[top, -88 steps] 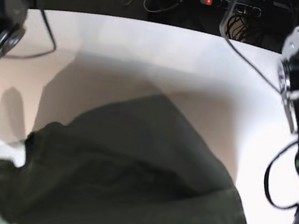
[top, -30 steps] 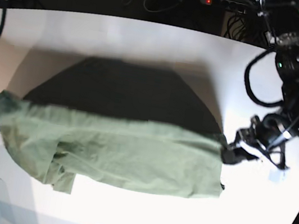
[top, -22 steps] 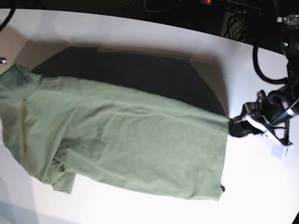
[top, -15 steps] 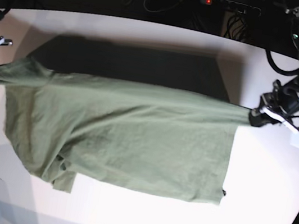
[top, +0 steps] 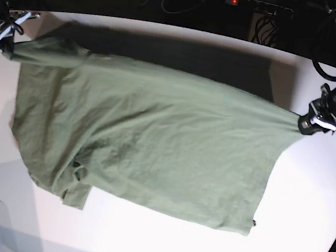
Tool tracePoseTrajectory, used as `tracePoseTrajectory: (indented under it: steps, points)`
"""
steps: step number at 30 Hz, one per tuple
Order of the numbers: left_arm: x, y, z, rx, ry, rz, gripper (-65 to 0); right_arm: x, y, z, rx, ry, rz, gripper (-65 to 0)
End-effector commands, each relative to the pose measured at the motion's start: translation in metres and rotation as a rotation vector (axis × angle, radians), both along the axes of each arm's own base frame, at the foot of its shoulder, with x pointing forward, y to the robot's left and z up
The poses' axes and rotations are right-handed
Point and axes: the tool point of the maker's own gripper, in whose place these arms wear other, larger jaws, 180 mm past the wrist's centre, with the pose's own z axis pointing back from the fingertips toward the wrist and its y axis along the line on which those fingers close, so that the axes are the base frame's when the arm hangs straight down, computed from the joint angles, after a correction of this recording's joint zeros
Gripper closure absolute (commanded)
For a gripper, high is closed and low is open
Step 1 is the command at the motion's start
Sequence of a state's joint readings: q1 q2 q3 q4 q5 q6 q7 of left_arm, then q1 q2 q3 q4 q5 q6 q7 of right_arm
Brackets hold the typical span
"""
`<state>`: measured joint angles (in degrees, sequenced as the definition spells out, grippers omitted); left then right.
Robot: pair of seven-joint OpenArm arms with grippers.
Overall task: Layout the t-shirt on the table in an organized manner, then fold the t-shirt properly
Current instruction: 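Release the shirt and move both grippers away from it, then grasp the shirt's collar-side corners with both grippers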
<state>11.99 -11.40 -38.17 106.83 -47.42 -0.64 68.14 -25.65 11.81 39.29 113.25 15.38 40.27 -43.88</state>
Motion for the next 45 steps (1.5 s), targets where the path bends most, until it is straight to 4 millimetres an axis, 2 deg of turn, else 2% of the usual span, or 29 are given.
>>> tracePoseTrajectory:
  steps: [1, 6, 9, 11, 16, 18, 21, 25, 29, 31, 34, 37, 40, 41, 43, 45]
  points:
    - [0.0, 0.004, 0.004, 0.004, -0.013, 0.008, -0.2, 0.004, 0.0, 0.009, -0.009, -0.031, 0.013, -3.3]
    - [-0.005, 0.007, -0.01, -0.022, 0.027, 0.022, -0.5, 0.003, 0.0, 0.008, -0.002, -0.035, 0.003, -18.1]
    - [-0.007, 0.008, -0.016, -0.032, 0.045, 0.028, -1.1, 0.003, 0.0, 0.009, -0.003, -0.035, 0.003, -22.3]
    - [-0.01, 0.007, -0.02, -0.04, 0.064, 0.023, -5.9, 0.004, 0.0, 0.009, -0.003, -0.038, 0.003, -22.9]
    - [-0.02, -0.003, -0.024, -0.063, 0.128, -0.027, -27.7, 0.006, 0.0, 0.01, -0.002, -0.045, 0.003, -22.9]
    - [-0.025, -0.004, -0.028, -0.063, 0.147, -0.029, -29.3, 0.007, 0.0, 0.011, -0.003, -0.046, 0.003, -22.9]
    - [-0.033, -0.001, -0.033, -0.058, 0.166, -0.019, -28.0, 0.012, 0.0, 0.014, -0.003, -0.063, 0.003, -22.9]
    - [-0.032, 0.021, -0.025, -0.052, 0.137, 0.052, -27.0, 0.024, 0.002, 0.019, 0.003, -0.096, 0.005, -23.2]
    - [0.007, 0.018, 0.001, -0.069, 0.022, 0.053, -26.3, 0.046, 0.009, 0.026, 0.021, -0.143, 0.022, -23.3]
    - [0.032, -0.004, 0.012, -0.1, -0.034, 0.017, -24.7, 0.058, 0.017, 0.023, 0.046, -0.149, 0.047, -23.2]
    - [0.063, -0.037, 0.016, -0.123, -0.054, -0.052, -23.9, 0.078, 0.028, 0.015, 0.095, -0.154, 0.069, -22.9]
    - [0.082, -0.066, -0.008, -0.137, 0.023, -0.093, -23.8, 0.094, 0.036, 0.003, 0.146, -0.142, 0.081, -21.9]
    - [0.089, -0.075, -0.046, -0.108, 0.091, -0.067, -23.2, 0.107, 0.045, -0.012, 0.196, -0.118, 0.092, -14.8]
    - [0.092, -0.075, -0.056, -0.082, 0.093, -0.052, -20.8, 0.113, 0.048, -0.016, 0.211, -0.114, 0.096, -10.9]
    - [0.094, -0.079, -0.078, -0.031, 0.102, -0.053, -10.9, 0.119, 0.05, -0.024, 0.216, -0.091, 0.1, -1.9]
    - [0.091, -0.08, -0.093, 0.007, 0.104, -0.057, -0.3, 0.122, 0.049, -0.035, 0.177, -0.046, 0.109, 0.0]
